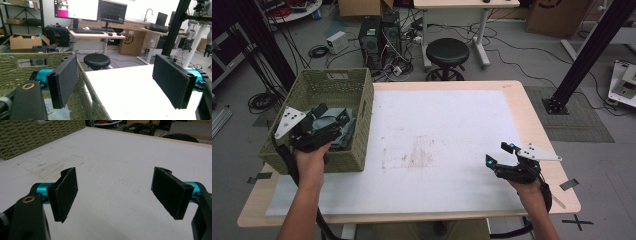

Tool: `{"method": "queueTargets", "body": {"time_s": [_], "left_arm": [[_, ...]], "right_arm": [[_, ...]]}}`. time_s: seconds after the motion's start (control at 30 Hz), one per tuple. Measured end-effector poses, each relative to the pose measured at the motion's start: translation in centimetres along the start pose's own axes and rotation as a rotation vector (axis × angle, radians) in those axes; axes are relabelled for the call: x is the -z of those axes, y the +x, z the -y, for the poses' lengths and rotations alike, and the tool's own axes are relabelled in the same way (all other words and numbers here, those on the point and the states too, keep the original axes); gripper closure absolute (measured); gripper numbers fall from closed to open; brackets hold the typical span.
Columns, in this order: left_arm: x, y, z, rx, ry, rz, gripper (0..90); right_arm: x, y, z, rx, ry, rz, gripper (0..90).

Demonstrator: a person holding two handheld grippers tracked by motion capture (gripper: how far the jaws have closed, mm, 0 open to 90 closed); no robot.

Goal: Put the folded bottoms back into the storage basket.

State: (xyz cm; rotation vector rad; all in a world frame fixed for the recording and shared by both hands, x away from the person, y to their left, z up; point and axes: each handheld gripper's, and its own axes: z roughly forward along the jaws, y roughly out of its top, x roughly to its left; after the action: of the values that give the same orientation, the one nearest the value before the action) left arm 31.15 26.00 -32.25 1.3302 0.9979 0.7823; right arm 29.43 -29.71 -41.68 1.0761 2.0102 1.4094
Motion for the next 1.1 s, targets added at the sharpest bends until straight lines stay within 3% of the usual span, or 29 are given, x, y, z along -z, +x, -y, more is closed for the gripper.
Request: {"method": "queueTargets", "body": {"time_s": [0.57, 0.8, 1.1], "left_arm": [[-0.9, -3.3, 1.6, -0.028, 0.024, 0.099, 20.7], [-1.8, -6.2, 2.3, -0.076, 0.043, 0.164, 20.7], [-3.5, -9.3, 2.9, -0.082, 0.053, 0.223, 20.8]], "right_arm": [[0.4, 0.1, -0.2, 0.013, -0.006, 0.013, 21.8], [0.5, 0.0, -0.2, 0.012, -0.005, 0.018, 21.8], [0.5, 0.0, -0.2, 0.013, -0.006, 0.014, 21.7]]}}
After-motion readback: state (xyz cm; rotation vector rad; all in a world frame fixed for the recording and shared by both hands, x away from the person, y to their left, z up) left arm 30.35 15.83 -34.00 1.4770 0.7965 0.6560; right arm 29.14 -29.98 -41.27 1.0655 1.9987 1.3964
